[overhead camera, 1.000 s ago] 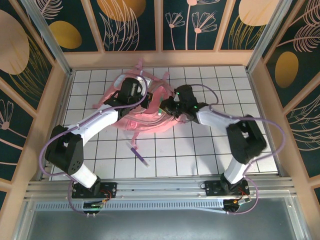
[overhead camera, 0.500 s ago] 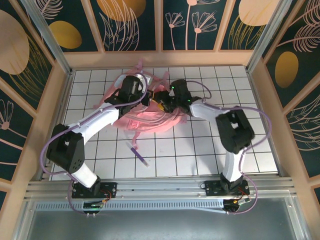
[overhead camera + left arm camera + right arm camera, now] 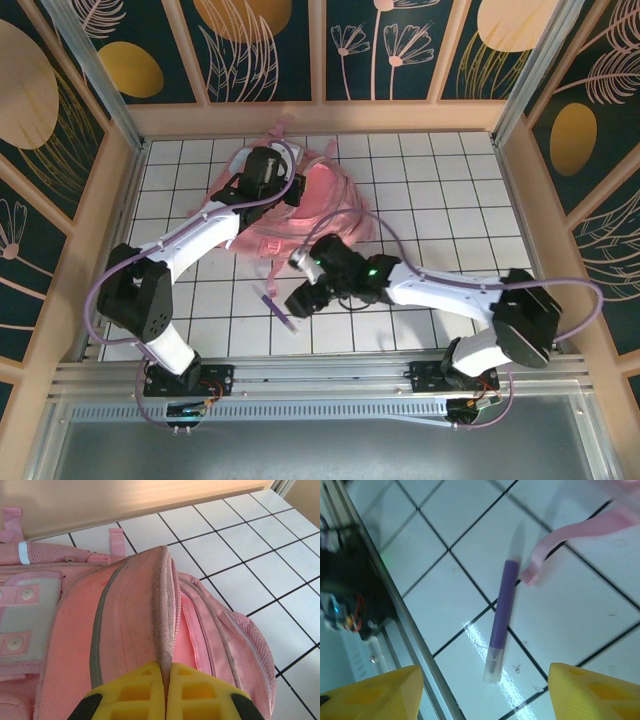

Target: Pack the student bag

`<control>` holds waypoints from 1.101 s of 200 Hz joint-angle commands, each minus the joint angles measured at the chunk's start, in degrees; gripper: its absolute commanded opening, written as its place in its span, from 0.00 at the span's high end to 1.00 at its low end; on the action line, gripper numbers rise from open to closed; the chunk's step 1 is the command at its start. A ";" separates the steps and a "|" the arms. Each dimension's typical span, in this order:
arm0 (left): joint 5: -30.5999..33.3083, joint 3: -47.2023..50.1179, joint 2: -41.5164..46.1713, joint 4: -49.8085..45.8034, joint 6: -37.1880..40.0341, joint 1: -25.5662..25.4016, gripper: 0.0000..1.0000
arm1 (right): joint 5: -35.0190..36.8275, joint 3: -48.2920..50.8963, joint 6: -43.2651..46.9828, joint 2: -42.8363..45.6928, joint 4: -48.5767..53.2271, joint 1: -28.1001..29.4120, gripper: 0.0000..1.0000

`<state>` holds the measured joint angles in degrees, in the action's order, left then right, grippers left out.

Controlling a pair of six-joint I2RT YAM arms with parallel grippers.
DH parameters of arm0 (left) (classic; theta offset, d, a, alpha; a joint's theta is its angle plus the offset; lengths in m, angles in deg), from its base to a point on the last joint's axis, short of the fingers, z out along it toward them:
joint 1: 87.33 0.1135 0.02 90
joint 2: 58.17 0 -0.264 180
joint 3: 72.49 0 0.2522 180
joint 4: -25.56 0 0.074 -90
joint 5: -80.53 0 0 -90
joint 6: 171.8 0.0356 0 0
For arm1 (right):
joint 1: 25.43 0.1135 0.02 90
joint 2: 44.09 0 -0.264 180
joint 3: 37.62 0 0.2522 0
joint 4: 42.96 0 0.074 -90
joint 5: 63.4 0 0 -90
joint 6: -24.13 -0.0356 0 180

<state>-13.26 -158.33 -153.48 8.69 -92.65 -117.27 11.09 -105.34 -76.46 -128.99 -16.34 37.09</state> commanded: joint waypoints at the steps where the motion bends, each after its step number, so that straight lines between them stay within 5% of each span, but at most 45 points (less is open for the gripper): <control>1: 1.00 -2.52 -0.44 6.11 -0.84 0.51 1.00 | 5.96 -3.58 7.56 -7.07 1.28 2.34 0.31; 62: 1.40 -0.93 0.44 5.59 -1.04 0.50 1.00 | 19.53 -14.86 8.65 -23.83 8.51 9.56 0.32; 81: 1.71 0.02 1.30 5.46 -0.76 0.58 1.00 | 25.40 -16.89 6.29 -28.47 11.19 9.45 0.36; 99: 1.91 1.18 2.18 5.71 -0.68 0.58 1.00 | 23.07 -16.29 4.83 -29.38 12.01 8.06 0.45; 156: 0.83 0.72 2.53 4.57 0.17 0.67 1.00 | 11.54 -7.83 1.91 -20.33 10.82 2.23 0.77; 195: -0.26 0.36 2.50 4.45 -0.31 0.66 1.00 | 6.29 -0.73 -6.70 -3.88 9.77 -5.83 0.83; 220: -1.86 0.05 2.58 4.29 -1.11 0.67 1.00 | 3.29 -0.59 -12.57 5.16 10.25 -15.79 0.82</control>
<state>-13.35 -157.15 -153.13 9.41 -93.68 -117.22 18.52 -105.62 -81.33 -132.12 -6.39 28.68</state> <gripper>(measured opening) 0.048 0.182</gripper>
